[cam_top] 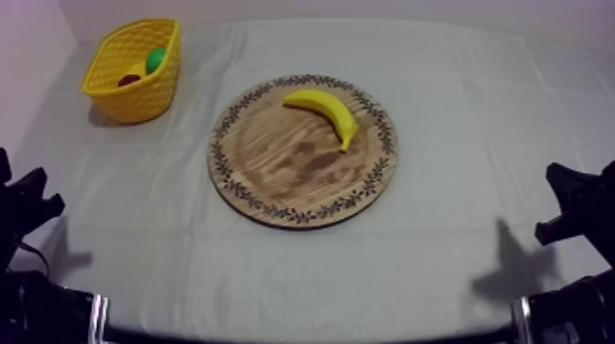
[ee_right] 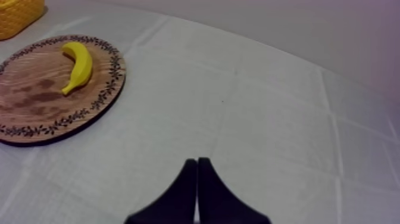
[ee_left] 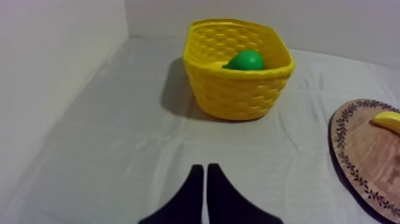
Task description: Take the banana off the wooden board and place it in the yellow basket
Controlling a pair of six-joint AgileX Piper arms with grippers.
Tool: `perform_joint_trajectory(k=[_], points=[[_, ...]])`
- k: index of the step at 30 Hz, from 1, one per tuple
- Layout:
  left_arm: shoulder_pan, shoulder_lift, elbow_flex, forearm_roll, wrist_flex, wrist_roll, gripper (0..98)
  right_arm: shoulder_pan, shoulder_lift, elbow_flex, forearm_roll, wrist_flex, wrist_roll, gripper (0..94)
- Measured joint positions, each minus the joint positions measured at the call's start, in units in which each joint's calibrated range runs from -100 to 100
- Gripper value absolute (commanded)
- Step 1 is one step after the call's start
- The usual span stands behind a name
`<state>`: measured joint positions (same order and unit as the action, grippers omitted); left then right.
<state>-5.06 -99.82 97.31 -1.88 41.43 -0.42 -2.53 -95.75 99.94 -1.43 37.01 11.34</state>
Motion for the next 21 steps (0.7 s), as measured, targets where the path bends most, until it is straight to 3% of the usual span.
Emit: perform_joint_trajectory(k=[8, 21], points=[[4.58, 0.00, 2.69, -0.25, -8.41, -3.14, 0.1, 0.00, 0.00, 0.00, 0.00, 0.00, 0.00, 0.3], [4.00, 0.00, 2.69, -0.23, -8.31, -2.15, 0.0, 0.00, 0.00, 0.00, 0.00, 0.00, 0.00, 0.3]])
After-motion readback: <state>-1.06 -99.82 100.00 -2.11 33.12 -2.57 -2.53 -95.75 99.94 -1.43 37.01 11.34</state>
